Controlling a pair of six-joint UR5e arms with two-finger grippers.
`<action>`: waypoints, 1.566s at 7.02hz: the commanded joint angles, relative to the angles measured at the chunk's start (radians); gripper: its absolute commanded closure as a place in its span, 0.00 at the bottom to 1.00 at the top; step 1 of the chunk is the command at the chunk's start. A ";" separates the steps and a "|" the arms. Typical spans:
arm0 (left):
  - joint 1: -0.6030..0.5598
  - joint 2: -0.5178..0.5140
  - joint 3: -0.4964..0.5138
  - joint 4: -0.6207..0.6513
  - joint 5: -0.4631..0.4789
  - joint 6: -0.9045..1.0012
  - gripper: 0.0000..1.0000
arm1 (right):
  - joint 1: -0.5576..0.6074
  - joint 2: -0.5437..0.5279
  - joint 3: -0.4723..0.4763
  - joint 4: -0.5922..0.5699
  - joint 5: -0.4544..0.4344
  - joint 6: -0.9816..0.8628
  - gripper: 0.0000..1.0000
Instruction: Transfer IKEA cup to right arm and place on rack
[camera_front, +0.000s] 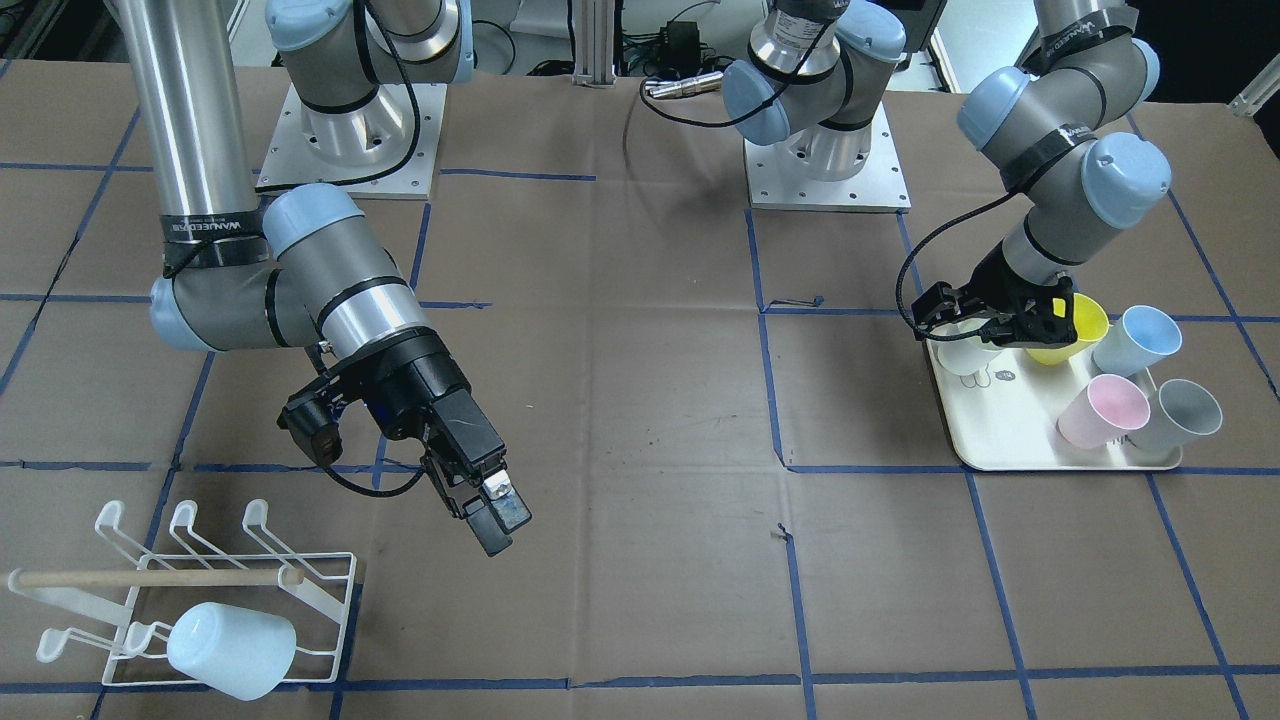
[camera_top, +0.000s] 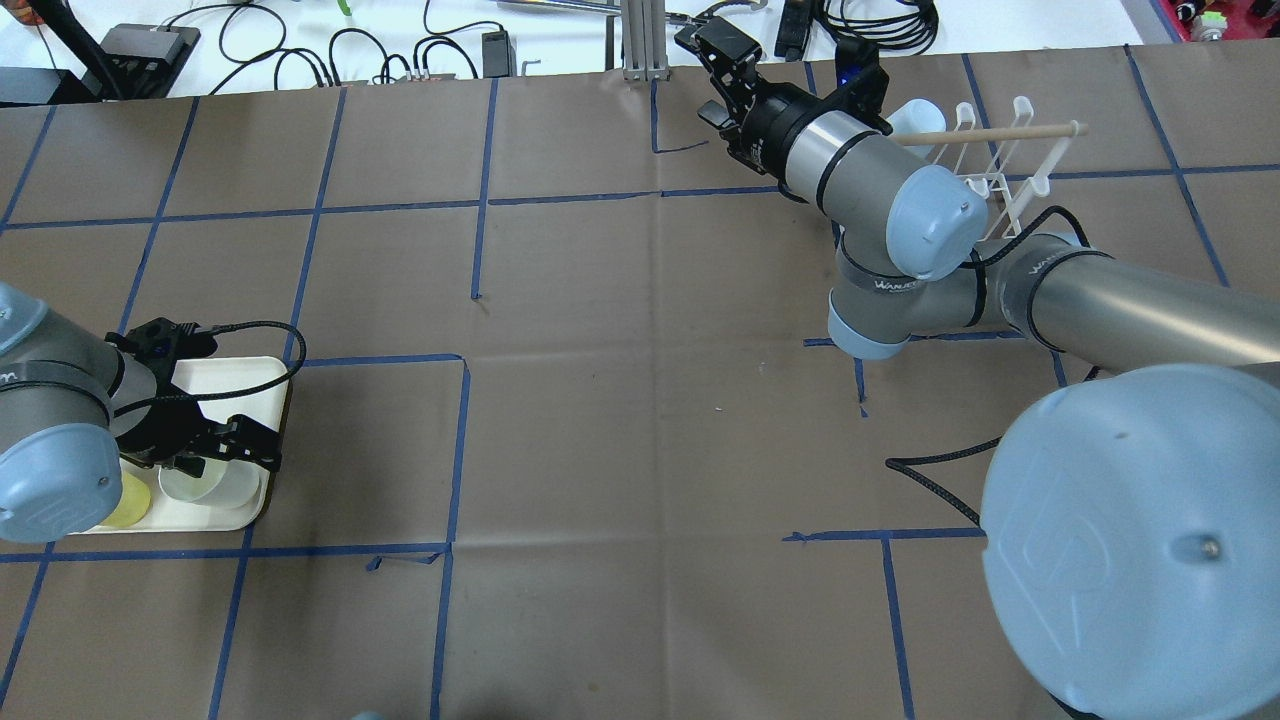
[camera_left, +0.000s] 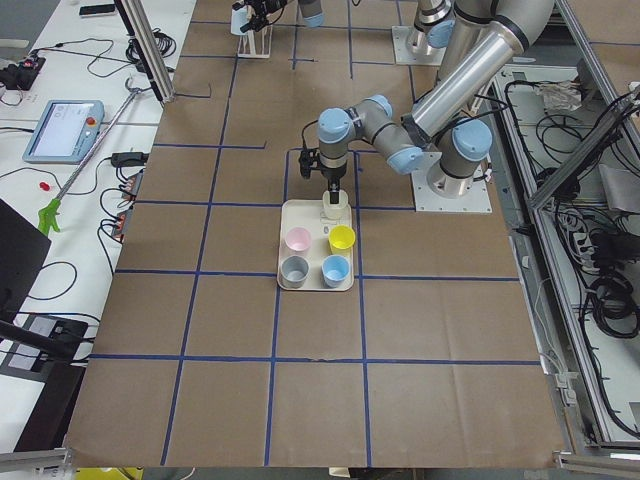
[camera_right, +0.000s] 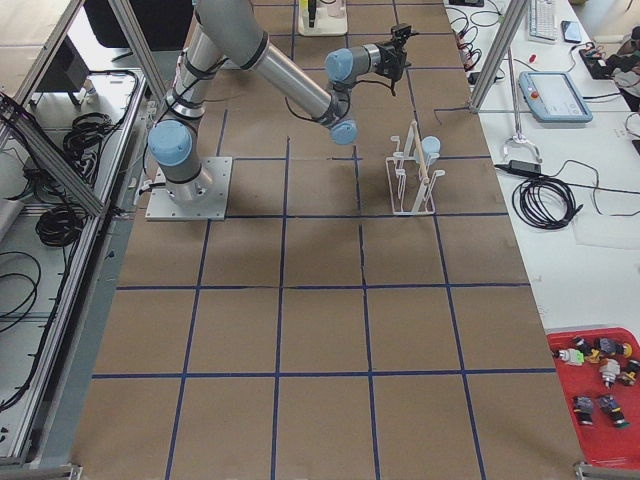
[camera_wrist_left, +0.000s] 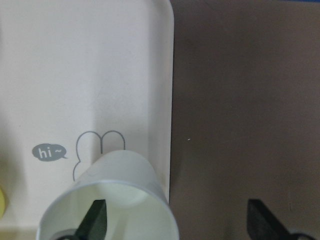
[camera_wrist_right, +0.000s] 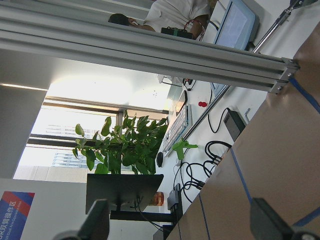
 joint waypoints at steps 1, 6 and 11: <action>0.000 0.006 0.000 -0.002 0.004 0.010 0.36 | 0.000 -0.005 -0.005 0.001 0.000 0.002 0.00; 0.004 -0.006 0.009 -0.016 0.031 0.008 1.00 | 0.000 -0.008 -0.005 0.001 -0.001 0.002 0.00; -0.035 0.035 0.267 -0.281 0.071 0.001 1.00 | 0.000 -0.010 0.001 0.000 -0.004 -0.001 0.00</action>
